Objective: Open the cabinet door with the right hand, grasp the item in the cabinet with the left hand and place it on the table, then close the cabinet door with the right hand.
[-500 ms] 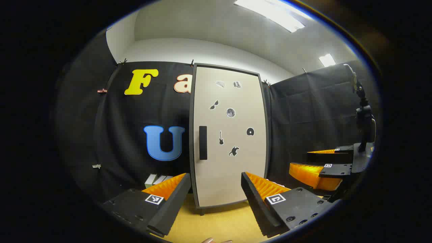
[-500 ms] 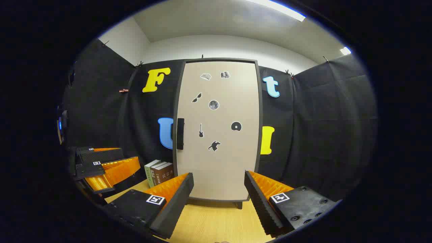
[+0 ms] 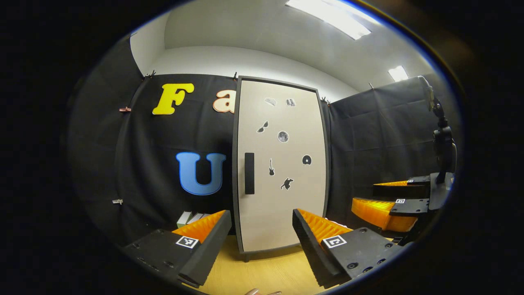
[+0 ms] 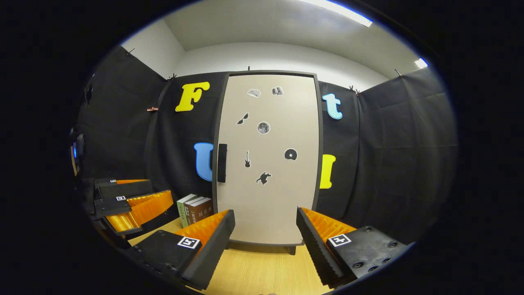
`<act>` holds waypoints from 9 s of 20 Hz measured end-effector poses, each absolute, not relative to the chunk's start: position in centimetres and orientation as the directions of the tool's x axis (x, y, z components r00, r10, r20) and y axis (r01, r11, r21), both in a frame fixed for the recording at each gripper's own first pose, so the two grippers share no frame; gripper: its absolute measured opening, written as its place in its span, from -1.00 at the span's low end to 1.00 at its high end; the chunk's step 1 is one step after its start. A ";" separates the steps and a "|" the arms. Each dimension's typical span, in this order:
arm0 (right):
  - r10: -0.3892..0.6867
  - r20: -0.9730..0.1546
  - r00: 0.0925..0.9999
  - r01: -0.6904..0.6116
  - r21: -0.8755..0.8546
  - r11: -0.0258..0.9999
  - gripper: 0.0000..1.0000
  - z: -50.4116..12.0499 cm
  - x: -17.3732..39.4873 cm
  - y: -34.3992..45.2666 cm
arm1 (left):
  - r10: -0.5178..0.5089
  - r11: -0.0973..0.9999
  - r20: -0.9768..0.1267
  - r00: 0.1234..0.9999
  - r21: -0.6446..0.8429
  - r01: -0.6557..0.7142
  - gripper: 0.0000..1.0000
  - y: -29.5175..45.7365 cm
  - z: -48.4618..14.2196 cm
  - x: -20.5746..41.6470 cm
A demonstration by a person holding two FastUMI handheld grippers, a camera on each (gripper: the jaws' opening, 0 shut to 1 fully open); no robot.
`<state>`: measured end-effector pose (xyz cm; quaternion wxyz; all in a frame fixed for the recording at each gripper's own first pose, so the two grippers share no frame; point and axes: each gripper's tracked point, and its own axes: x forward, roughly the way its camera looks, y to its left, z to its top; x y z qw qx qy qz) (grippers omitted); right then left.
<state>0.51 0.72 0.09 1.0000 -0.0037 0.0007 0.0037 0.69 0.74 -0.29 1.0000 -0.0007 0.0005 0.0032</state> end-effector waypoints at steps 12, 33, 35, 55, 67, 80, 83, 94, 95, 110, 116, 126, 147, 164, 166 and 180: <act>0.031 0.008 1.000 -0.031 -0.006 1.000 0.94 0.1 1.3 1.3 | 0.010 1.000 0.013 1.000 0.006 -0.010 0.89 1.2 0.0 1.2; 0.228 0.156 0.961 -0.234 0.021 0.972 0.93 4.3 12.8 13.3 | 0.168 0.985 -0.059 0.984 -0.037 -0.171 0.89 11.0 -2.7 -2.2; 0.225 0.179 0.958 -0.232 0.019 0.972 0.94 4.8 14.5 14.1 | 0.184 0.982 -0.067 0.981 -0.032 -0.187 0.89 12.0 -3.0 -2.4; 0.070 0.130 0.989 -0.075 0.034 0.997 0.80 0.1 29.5 15.8 | 0.202 0.979 -0.117 0.972 -0.009 -0.205 0.89 15.4 -5.1 -2.1; 0.029 0.070 0.997 -0.036 0.092 0.995 -0.47 -0.9 30.9 15.6 | 0.261 0.964 -0.122 0.958 -0.014 -0.265 0.89 17.0 -5.1 -4.7; 0.140 0.023 0.990 -0.141 0.068 0.988 -0.88 -0.6 25.6 15.2 | 0.263 0.963 -0.078 0.962 -0.035 -0.266 0.89 14.7 -3.1 -8.1; 0.170 0.015 0.985 -0.171 0.062 0.983 -0.89 -0.4 23.7 14.8 | 0.253 0.966 -0.063 0.965 -0.042 -0.256 0.89 13.7 -2.5 -8.5; 0.208 -0.013 0.978 -0.207 0.056 0.977 -0.89 0.4 15.4 10.0 | 0.076 0.997 -0.039 0.996 -0.029 -0.077 0.89 7.5 -1.4 -7.0; 0.206 -0.012 0.978 -0.205 0.056 0.977 -0.89 0.4 14.9 9.5 | 0.057 0.998 -0.039 0.998 -0.028 -0.058 0.88 7.0 -1.3 -6.7; 0.089 -0.034 0.995 -0.088 0.035 0.995 -0.89 0.4 9.6 -0.1 | -0.179 0.984 -0.044 0.983 -0.024 0.178 0.88 -2.4 -1.3 -3.3; 0.071 -0.031 0.997 -0.070 0.038 0.997 -0.90 0.3 8.7 -4.5 | -0.224 0.974 -0.029 0.974 -0.024 0.223 0.88 -6.9 -1.0 -0.2; 0.021 -0.012 1.000 -0.021 -0.002 1.000 -0.91 -0.2 9.1 -10.8 | -0.283 0.959 -0.021 0.959 -0.022 0.283 0.88 -14.6 -1.1 4.9; -0.032 0.002 0.999 0.032 0.001 0.999 0.00 -4.2 3.4 -22.3 | 0.030 0.998 -0.039 0.999 0.054 -0.028 0.89 -9.7 -0.1 22.3; -0.150 -0.178 0.973 0.155 0.016 0.988 0.97 -12.8 10.8 -33.9 | 0.068 0.996 -0.371 0.926 0.077 -0.042 0.69 -6.4 -9.8 42.0; -0.147 -0.188 0.971 0.149 -0.001 0.989 0.96 -13.3 11.7 -33.9 | 0.084 0.995 -0.388 0.918 0.085 -0.055 0.47 -5.9 -10.4 43.0; -0.157 -0.217 0.964 0.158 -0.011 0.987 0.94 -14.4 12.2 -34.6 | 0.129 0.985 -0.471 0.873 -0.043 -0.169 -0.44 -3.9 -15.0 44.4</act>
